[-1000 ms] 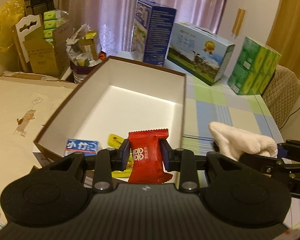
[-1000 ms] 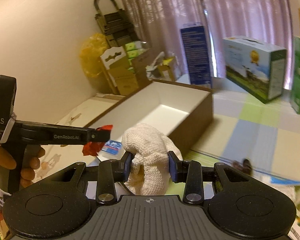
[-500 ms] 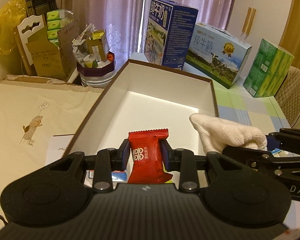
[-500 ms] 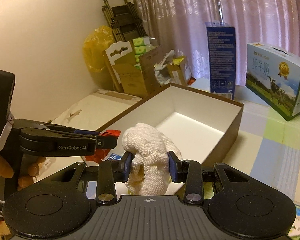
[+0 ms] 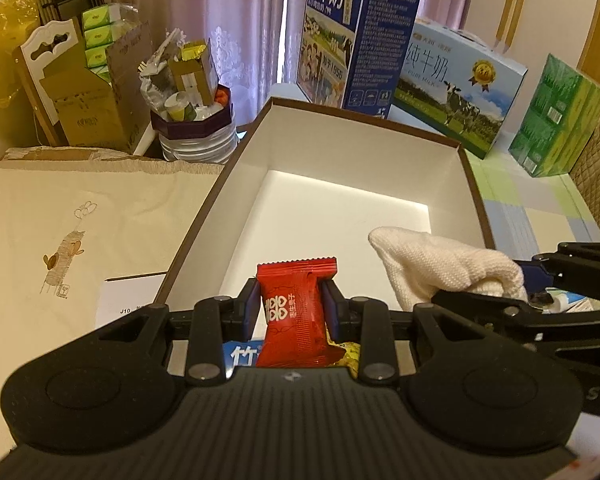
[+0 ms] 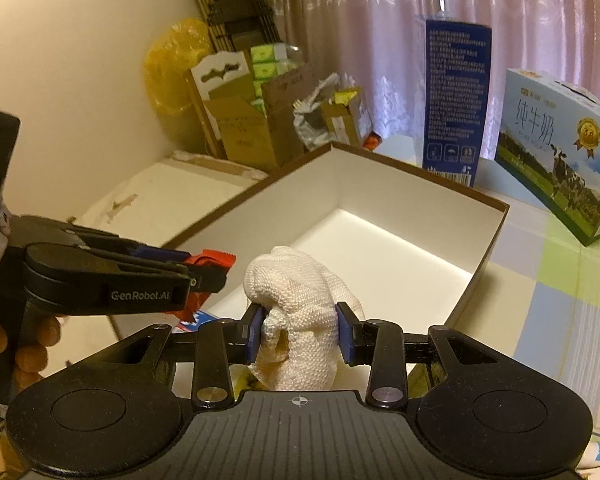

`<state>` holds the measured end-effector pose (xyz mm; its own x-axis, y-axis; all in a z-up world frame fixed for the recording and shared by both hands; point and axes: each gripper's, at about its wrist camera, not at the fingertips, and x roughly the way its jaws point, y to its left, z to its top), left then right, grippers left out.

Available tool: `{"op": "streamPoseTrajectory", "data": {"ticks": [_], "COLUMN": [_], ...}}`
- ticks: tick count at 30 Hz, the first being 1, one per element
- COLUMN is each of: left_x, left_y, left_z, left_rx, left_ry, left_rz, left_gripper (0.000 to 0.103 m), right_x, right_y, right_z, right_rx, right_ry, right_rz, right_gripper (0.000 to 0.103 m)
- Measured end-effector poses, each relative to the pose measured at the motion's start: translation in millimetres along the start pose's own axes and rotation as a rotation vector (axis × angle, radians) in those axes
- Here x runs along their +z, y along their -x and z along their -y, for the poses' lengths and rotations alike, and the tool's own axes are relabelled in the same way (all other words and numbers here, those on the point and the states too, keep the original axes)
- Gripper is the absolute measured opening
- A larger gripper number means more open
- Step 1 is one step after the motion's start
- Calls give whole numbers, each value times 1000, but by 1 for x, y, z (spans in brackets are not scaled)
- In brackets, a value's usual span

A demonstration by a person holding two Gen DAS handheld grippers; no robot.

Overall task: Organize objects
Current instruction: 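Carry the red packet and white towel over the box with both tools, then open both tools to drop the packet and towel into the box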

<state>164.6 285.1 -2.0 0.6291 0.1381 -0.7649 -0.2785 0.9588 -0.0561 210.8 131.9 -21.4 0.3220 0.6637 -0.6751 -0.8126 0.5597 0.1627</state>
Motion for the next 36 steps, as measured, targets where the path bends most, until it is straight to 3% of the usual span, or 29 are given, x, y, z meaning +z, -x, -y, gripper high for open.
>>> {"op": "streamPoseTrajectory", "data": {"ticks": [11, 16, 36], "left_x": [6, 7, 15], "left_y": [-28, -36, -46], "left_z": [-9, -9, -3], "left_rx": [-13, -22, -37], "left_ry": [-10, -13, -56], "left_rz": [-38, -47, -37], "left_gripper": [28, 28, 31], "right_x": [1, -1, -4], "right_y": [-39, -50, -44], "right_z": [6, 7, 13], "right_rx": [-91, -145, -134], "right_ry": [30, 38, -14], "right_rz": [-55, -54, -69], "right_gripper": [36, 47, 47]}}
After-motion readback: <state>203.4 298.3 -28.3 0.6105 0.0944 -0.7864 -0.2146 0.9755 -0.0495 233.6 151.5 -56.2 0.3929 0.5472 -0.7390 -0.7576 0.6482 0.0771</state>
